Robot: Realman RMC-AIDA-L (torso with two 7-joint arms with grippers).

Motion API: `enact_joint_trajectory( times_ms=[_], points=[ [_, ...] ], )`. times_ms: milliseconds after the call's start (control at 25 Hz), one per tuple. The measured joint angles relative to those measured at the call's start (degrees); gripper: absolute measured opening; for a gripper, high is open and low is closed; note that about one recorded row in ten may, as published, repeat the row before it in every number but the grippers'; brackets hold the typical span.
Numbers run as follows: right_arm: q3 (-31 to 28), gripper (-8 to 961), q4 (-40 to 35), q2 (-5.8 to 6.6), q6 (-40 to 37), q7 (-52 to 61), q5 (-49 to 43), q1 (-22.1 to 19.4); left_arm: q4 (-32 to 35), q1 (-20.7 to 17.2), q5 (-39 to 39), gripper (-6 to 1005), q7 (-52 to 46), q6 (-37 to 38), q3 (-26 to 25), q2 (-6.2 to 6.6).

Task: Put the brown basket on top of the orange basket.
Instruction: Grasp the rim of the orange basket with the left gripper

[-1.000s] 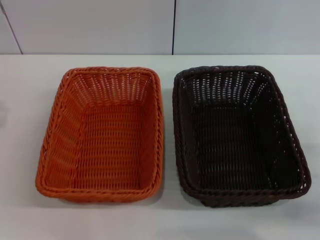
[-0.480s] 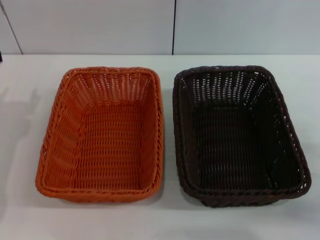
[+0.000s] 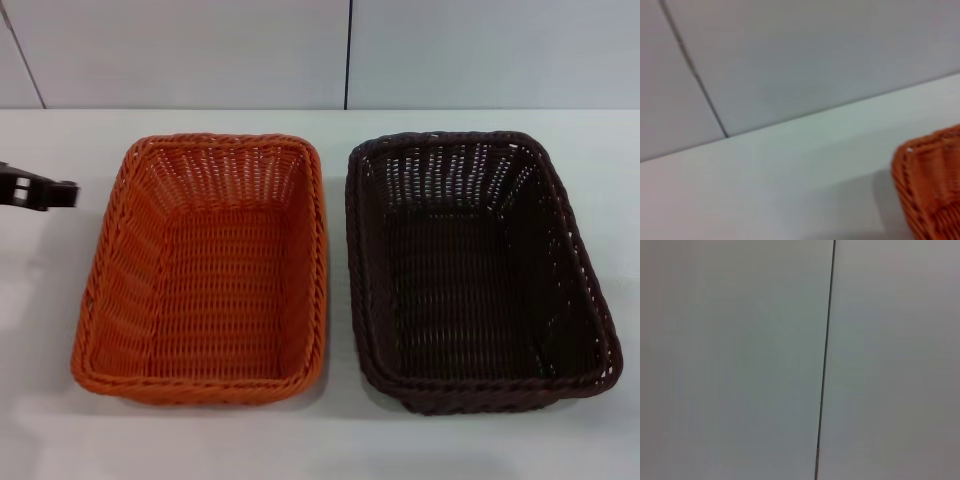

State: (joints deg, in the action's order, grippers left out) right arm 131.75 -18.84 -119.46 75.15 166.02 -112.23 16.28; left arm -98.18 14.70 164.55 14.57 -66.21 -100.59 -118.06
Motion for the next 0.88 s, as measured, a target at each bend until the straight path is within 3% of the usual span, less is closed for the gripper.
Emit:
enact_joint_trajectory(
  times_ms=[400,880],
  points=[
    [0.09,665,0.49,-0.02,-0.74,0.0,0.06,-0.28,1.27,1.72,-0.3,790,-1.13,-3.54,4.41,-0.15],
    [0.09,666,1.0,-0.08,-1.37,0.0,0.0,-0.36,12.2,5.04,-0.42,742,-2.56,-2.05,5.98,-0.26]
  ],
)
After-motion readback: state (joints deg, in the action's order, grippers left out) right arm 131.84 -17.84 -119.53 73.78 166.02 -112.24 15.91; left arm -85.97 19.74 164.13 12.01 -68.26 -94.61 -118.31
